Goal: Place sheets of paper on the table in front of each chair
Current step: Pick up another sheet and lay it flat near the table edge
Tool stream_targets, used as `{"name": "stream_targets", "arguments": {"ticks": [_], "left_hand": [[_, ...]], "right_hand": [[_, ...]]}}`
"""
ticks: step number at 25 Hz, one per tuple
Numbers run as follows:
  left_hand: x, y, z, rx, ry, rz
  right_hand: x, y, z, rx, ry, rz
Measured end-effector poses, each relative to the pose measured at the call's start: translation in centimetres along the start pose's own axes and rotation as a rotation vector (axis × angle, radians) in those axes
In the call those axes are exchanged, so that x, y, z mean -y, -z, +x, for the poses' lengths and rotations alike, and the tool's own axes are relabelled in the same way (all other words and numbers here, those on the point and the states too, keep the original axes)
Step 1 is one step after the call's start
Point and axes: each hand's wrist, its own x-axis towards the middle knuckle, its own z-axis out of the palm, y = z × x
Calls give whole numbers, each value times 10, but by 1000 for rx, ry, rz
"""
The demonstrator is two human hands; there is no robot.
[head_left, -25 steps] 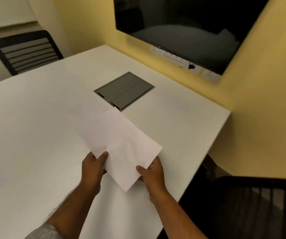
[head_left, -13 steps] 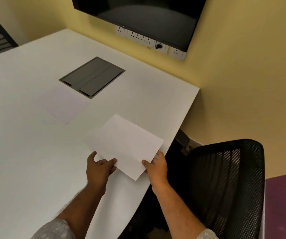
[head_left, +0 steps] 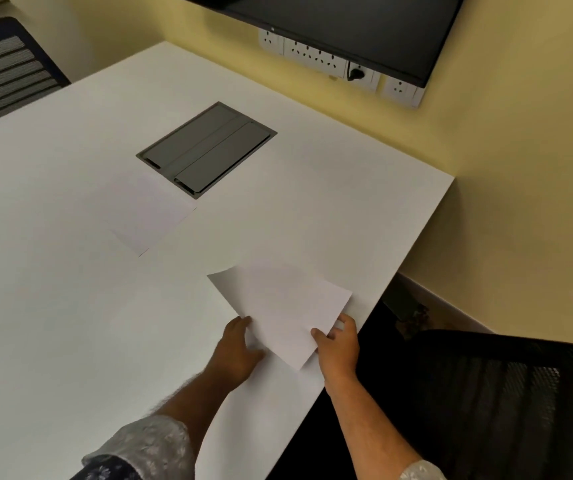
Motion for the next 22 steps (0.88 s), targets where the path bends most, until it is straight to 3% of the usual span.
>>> {"name": "stream_targets", "arguments": {"ticks": [13, 17, 22], "left_hand": [[-19, 15, 64, 69, -47, 487], [-21, 5, 65, 105, -99, 616], [-22, -1, 75, 129, -81, 659]], "right_hand": [[0, 2, 60, -82, 23, -183], [-4, 12, 45, -188, 188, -666], [-16, 22, 38, 27, 453, -1121]]}}
